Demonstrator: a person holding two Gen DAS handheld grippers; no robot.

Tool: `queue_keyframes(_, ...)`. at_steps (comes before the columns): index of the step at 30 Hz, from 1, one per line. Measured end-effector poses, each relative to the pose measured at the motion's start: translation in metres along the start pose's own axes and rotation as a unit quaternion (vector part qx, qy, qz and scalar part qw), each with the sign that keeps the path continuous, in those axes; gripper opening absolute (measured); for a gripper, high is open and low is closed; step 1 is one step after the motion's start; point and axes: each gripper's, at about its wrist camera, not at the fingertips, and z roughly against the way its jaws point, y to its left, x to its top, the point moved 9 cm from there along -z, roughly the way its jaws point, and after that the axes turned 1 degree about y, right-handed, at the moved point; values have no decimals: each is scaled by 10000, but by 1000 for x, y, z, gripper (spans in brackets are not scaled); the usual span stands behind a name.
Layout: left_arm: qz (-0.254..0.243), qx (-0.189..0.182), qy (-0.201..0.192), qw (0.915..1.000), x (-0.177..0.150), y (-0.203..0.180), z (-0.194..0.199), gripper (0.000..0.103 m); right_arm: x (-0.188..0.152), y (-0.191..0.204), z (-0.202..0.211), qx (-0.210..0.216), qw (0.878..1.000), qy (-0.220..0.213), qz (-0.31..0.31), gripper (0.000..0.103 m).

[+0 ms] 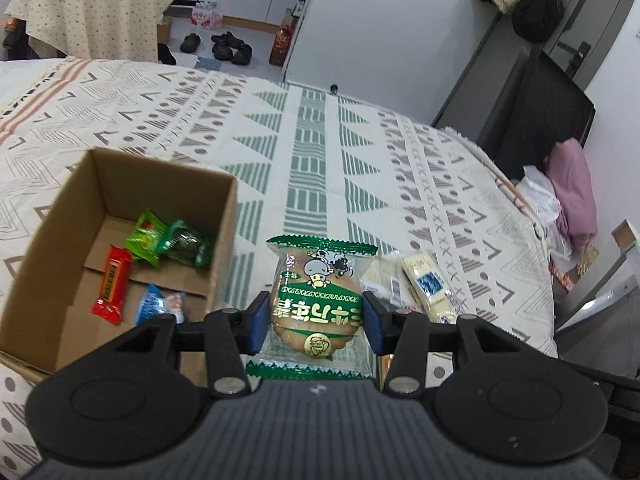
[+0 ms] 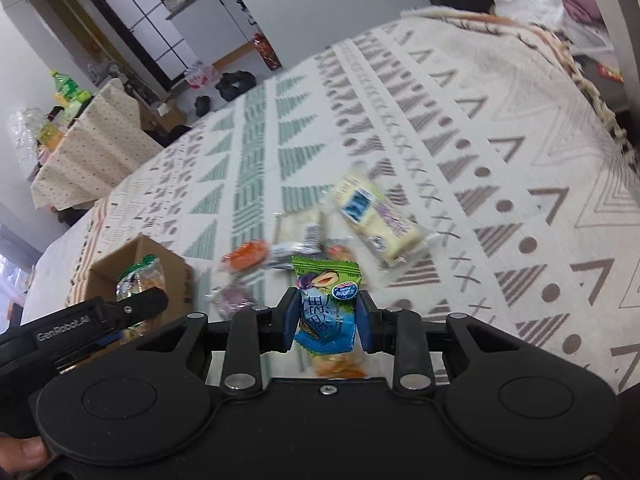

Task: Organize snacks
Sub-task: 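Carry the green cake and blue packet over the box and open both tools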

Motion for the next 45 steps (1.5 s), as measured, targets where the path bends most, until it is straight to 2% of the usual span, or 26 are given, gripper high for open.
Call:
queue_keyframes(4, 83, -17, -84, 9999, 4, 11, 14, 47, 2, 22, 9, 39, 9998, -104, 159, 29)
queue_keyframes(15, 488, 228, -351, 9979, 19, 57, 38, 47, 5, 84, 17, 257, 9982, -245, 489, 30)
queue_keyframes(23, 815, 459, -519, 9943, 28, 92, 48, 47, -1, 125, 9, 429, 9965, -203, 688, 30)
queue_keyframes(37, 1410, 851, -565, 9847, 33, 145, 55, 47, -20, 185, -18, 804, 9934, 81, 817, 30)
queue_keyframes(42, 1492, 967, -426, 9831, 30, 150, 49, 54, -27, 196, -27, 884, 9928, 215, 785, 30)
queue_keyframes(45, 1512, 1065, -387, 9820, 29, 151, 47, 66, -31, 203, -28, 1030, 9907, 326, 826, 32)
